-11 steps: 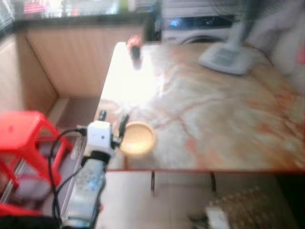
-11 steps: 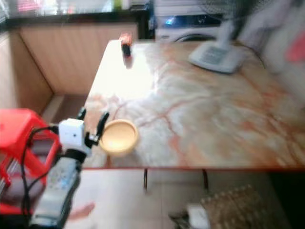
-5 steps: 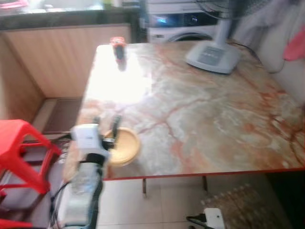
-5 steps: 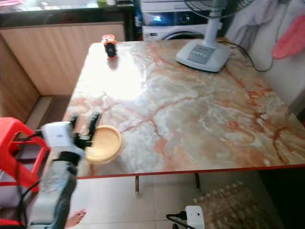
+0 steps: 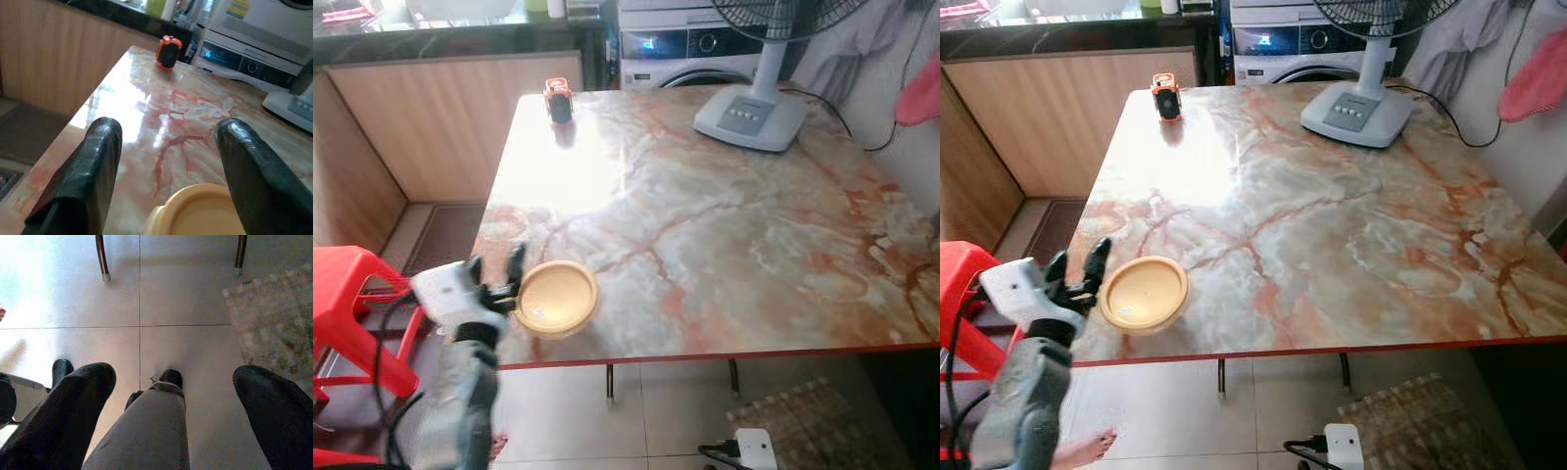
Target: Restocking fridge
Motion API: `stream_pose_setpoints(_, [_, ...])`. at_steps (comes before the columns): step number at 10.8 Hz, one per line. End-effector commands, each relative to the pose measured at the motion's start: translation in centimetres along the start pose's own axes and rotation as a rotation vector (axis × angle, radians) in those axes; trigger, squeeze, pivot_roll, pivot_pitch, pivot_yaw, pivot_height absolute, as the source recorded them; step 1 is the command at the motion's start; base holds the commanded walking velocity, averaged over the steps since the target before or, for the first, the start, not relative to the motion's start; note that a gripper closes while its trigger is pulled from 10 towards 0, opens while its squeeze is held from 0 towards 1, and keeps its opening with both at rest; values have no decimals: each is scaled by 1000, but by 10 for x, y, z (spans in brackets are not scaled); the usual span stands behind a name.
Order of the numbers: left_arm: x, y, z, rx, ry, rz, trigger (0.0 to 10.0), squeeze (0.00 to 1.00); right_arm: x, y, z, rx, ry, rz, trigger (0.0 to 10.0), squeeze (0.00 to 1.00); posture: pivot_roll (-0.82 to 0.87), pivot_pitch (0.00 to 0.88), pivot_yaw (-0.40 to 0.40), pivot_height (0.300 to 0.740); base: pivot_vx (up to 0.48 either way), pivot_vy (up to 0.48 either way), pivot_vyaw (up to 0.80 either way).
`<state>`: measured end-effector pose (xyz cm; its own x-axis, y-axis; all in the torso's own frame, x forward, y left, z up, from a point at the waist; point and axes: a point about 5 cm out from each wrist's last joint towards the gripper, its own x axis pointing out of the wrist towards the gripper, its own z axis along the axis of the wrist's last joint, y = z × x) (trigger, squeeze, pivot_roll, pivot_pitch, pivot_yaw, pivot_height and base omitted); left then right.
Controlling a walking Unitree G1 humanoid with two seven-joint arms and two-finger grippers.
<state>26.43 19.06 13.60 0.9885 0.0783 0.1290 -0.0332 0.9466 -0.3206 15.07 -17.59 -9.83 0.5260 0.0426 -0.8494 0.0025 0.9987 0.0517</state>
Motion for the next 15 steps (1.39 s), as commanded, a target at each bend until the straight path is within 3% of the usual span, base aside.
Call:
stream_pose_setpoints(1, [-1,3,-4,0,34,1,10000,1000,0,0,-2,-5,7,1,10000,0,30,52,21,740,0,0,0])
stream_pose_setpoints(4, [-2,3,-14,-99,107,-14,10000,1000,0,1,-2,-6,5,4,10000,0,24,42,25,740,0,0,0])
stream_pose_setpoints(5, [-2,1,-17,-99,131,-38,10000,0,0,0,-2,-10,6,4,10000,0,25,40,26,740,0,0,0])
stream_pose_setpoints(11, [-13,5,-22,-220,153,-31,10000,0,0,0,-1,-25,4,8,10000,0,31,45,18,740,0,0,0])
stream_pose_setpoints(13, [-14,8,-26,-235,164,-19,10000,0,0,0,-1,-31,3,10,10000,0,27,46,18,740,0,0,0])
stream_pose_setpoints(15, [-10,6,-25,-305,150,-15,10000,0,0,0,0,-33,2,9,10000,0,26,52,13,740,0,0,0])
